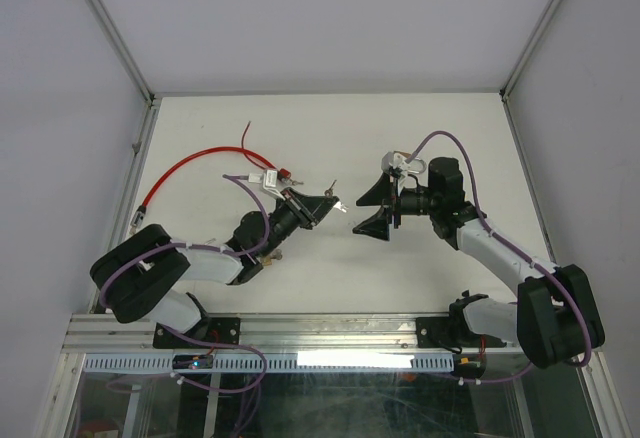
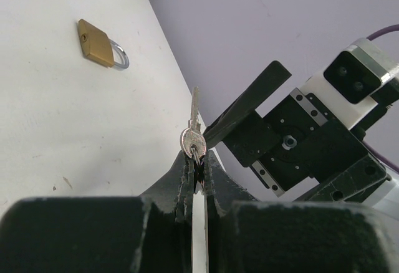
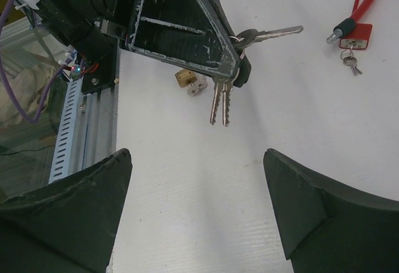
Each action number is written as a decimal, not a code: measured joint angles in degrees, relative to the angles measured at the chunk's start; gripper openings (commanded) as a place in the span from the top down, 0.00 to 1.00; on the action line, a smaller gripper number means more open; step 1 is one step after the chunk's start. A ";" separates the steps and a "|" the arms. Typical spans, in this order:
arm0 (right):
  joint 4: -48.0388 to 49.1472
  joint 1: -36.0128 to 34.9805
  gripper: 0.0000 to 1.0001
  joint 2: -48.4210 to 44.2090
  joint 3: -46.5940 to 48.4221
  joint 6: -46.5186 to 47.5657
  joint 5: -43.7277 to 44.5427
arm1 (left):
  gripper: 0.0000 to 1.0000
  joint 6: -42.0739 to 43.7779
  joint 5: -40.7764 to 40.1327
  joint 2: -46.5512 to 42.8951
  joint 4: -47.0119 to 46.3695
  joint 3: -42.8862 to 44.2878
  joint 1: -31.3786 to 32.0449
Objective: Lock with the key
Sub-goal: Place the key at the center of the board.
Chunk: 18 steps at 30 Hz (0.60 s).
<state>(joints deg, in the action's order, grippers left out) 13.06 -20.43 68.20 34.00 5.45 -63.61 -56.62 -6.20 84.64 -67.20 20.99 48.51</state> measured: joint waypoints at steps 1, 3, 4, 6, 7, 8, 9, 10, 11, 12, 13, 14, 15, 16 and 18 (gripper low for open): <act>-0.02 0.00 0.11 0.02 0.00 0.00 0.00 | 1.00 0.00 -0.39 -0.09 0.55 0.17 0.26; 0.00 -0.02 0.11 0.02 0.00 0.00 0.13 | 1.00 0.00 -1.20 -0.33 1.86 0.44 0.42; 0.00 -0.07 0.12 0.04 0.00 -0.02 0.22 | 1.00 -0.02 -1.60 -0.39 2.47 0.55 0.61; -0.02 -0.11 0.12 0.13 0.00 0.00 0.33 | 1.00 -0.02 -2.23 -0.44 3.37 0.85 0.70; -0.02 -0.11 0.13 0.17 0.00 0.00 0.42 | 1.00 -0.04 -2.71 -0.44 4.15 1.18 0.90; -0.02 -0.11 0.13 0.24 0.00 -0.02 0.44 | 1.00 -0.09 -2.89 -0.44 4.66 1.40 0.96; -0.02 -0.11 0.14 0.35 0.00 -0.04 0.48 | 1.00 -0.22 -3.04 -0.52 5.51 1.73 1.05; -0.02 -0.11 0.14 0.46 0.00 -0.09 0.59 | 1.00 -0.48 -3.26 -0.76 6.40 2.01 1.07; -0.02 -0.13 0.14 0.59 0.00 -0.28 0.79 | 1.00 -0.72 -3.45 -1.05 6.97 2.21 1.07; -0.02 -0.13 0.14 0.76 0.00 -0.55 0.94 | 1.00 -1.01 -3.89 -1.53 7.78 2.45 1.09; 0.00 -0.13 0.15 0.90 0.00 -0.90 1.18 | 1.00 -1.18 -4.24 -1.92 8.31 2.69 1.09; 0.04 -0.13 0.15 1.01 0.00 -1.18 1.38 | 1.00 -1.42 -4.68 -2.36 9.09 3.10 1.18; 0.22 -0.15 0.16 1.09 0.00 -1.60 1.51 | 1.00 -1.57 -5.07 -2.58 9.33 3.37 1.31; 0.50 -0.15 0.16 1.20 -0.02 -2.12 1.60 | 1.00 -1.77 -5.51 -2.71 9.51 3.67 1.44; 1.22 -0.22 0.17 1.36 -0.11 -3.04 1.84 | 1.00 -2.23 -6.01 -2.95 10.38 4.28 1.81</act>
<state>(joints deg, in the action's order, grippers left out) 14.28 -20.64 69.56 33.89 2.42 -61.78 -58.85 -12.21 81.69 -56.82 25.28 50.33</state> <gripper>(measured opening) 0.843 0.039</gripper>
